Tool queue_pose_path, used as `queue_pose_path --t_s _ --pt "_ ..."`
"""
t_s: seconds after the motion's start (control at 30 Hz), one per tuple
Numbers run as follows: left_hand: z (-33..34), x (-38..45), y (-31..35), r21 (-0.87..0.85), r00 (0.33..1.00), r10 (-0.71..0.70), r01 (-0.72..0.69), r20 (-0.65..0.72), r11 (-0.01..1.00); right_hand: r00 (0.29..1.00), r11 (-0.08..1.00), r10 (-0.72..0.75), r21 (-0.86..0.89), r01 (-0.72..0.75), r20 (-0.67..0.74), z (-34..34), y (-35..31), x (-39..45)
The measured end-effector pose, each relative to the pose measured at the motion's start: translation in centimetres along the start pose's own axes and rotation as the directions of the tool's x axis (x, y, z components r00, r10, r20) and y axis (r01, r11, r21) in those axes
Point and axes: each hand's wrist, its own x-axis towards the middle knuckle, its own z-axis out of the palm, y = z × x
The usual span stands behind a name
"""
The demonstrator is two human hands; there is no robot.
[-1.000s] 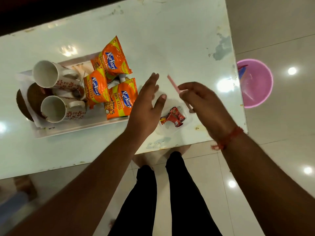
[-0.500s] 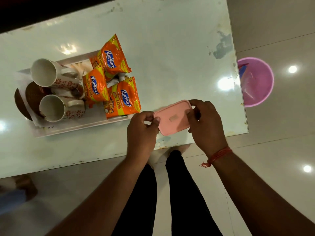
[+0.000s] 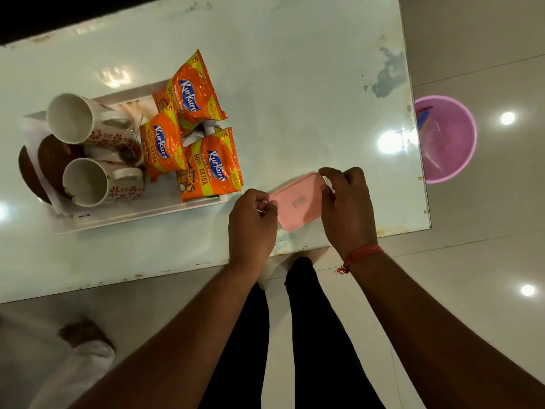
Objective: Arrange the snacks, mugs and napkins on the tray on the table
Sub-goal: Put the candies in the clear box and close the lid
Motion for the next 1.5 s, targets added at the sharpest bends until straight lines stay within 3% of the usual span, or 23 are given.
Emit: queue_pose_path --t_s 0.13,0.27,0.57,0.67,0.77,0.83,0.9,0.93,1.17,1.3,1.5 --pt "0.1 0.0 -0.5 0.097 0.995 0.104 -0.104 0.006 0.990 0.993 0.993 -0.114 -0.038 0.115 0.015 0.7 0.6 -0.3" --pt "0.2 -0.4 -1.6 0.314 0.948 0.315 -0.316 0.056 0.895 0.983 0.975 -0.180 -0.124 0.184 0.049 1.8 2.1 -0.3" --pt "-1.0 0.8 -2.3 0.381 0.873 0.463 -0.484 0.152 0.787 0.966 0.959 -0.220 -0.152 0.240 0.133 1.5 2.6 0.3" --pt "-0.8 1.2 -2.0 0.369 0.860 0.487 -0.507 0.155 0.779 0.994 0.994 -0.105 -0.032 0.106 0.020 1.2 2.1 -0.5" --pt "-0.5 1.1 -1.3 0.329 0.861 0.489 -0.507 0.141 0.797 0.967 0.939 0.238 0.276 -0.207 -0.086 1.1 2.0 -2.7" --pt "-0.4 0.9 -0.9 0.319 0.853 0.499 -0.521 0.155 0.791 0.874 0.767 0.479 0.446 -0.462 0.081 1.5 1.3 -3.9" --pt "-0.2 0.8 -0.5 0.292 0.853 0.496 -0.522 0.163 0.801 0.794 0.593 0.558 0.553 -0.585 0.242 2.0 0.1 -4.3" --pt "-0.1 0.7 -0.2 0.279 0.861 0.484 -0.509 0.159 0.814 0.788 0.564 0.557 0.577 -0.590 0.262 2.1 -0.5 -4.1" --pt "0.5 2.4 3.4 0.171 0.912 0.407 -0.408 0.044 0.897 0.937 0.826 0.342 0.452 -0.337 0.073 1.0 -3.7 3.9" --pt "0.6 5.0 5.6 0.225 0.930 0.367 -0.358 0.000 0.906 0.975 0.904 0.218 0.367 -0.218 0.042 0.9 -5.1 8.6" --pt "0.5 6.6 6.5 0.352 0.928 0.371 -0.356 0.025 0.866 0.988 0.943 0.154 0.297 -0.152 0.015 1.7 -5.1 9.5"
